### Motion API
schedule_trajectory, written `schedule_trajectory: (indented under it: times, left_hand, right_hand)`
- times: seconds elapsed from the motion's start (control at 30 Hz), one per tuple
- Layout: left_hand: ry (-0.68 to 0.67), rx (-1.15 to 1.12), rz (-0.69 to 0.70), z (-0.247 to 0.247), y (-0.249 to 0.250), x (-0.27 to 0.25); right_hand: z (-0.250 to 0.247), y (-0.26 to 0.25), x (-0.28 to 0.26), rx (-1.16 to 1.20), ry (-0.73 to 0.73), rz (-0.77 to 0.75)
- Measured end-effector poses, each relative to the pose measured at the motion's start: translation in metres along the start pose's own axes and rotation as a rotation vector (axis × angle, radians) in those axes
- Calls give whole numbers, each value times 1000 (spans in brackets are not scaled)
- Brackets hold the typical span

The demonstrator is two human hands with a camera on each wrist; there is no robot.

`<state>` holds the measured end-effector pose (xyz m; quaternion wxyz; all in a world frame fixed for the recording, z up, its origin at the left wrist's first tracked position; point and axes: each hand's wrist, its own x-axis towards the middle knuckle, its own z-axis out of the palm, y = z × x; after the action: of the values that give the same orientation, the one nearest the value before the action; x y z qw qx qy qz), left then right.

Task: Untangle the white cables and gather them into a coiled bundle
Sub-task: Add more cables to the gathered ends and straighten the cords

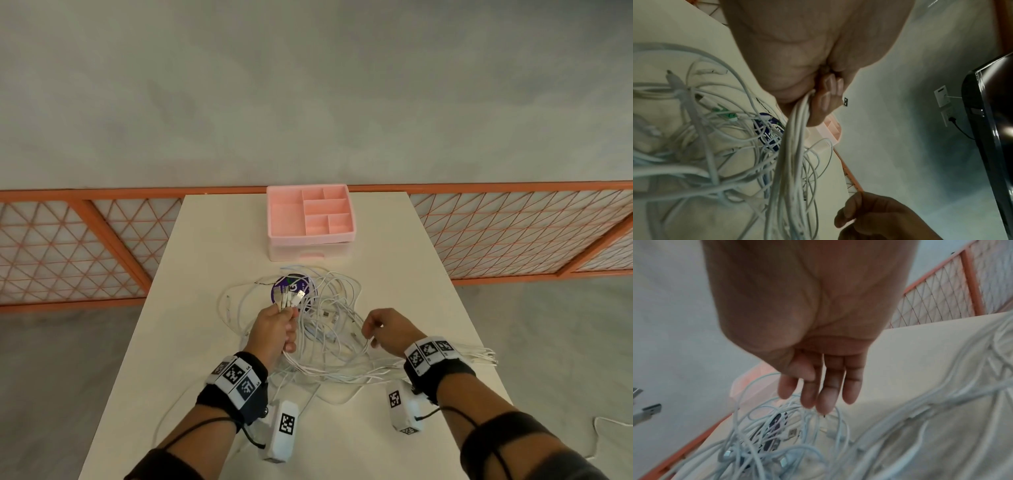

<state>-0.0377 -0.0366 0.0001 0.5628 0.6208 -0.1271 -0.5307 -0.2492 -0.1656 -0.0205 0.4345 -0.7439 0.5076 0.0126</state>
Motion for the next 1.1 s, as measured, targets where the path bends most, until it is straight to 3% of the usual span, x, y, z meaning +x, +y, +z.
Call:
schedule_trajectory:
  times: [0.17, 0.33, 0.5, 0.6, 0.7, 0.83, 0.9, 1.0, 1.1]
  left_hand:
    - [-11, 17, 8, 6, 4, -1]
    - [-23, 41, 30, 7, 4, -2]
    - [-41, 62, 48, 4, 3, -1]
    - [-46, 71, 47, 5, 3, 0]
    - [-52, 82, 50, 6, 3, 2]
    - [-48, 78, 61, 8, 5, 5]
    - [-42, 51, 63, 10, 6, 6]
    - [-46, -15, 63, 13, 8, 7]
    - [-59, -59, 50, 15, 10, 8]
  right_hand:
    - [26, 5, 22, -69, 9, 39]
    - [52, 15, 25, -301, -27, 109]
    - [63, 23, 23, -550, -82, 75]
    - [60, 18, 22, -559, -53, 59]
    - [52, 15, 21, -251, 77, -2]
    - [23, -22, 18, 441, 408, -27]
    - [5, -50, 14, 771, 500, -68]
    - [-16, -86, 7, 1015, 489, -218]
    - [-16, -108, 1, 1030, 375, -265]
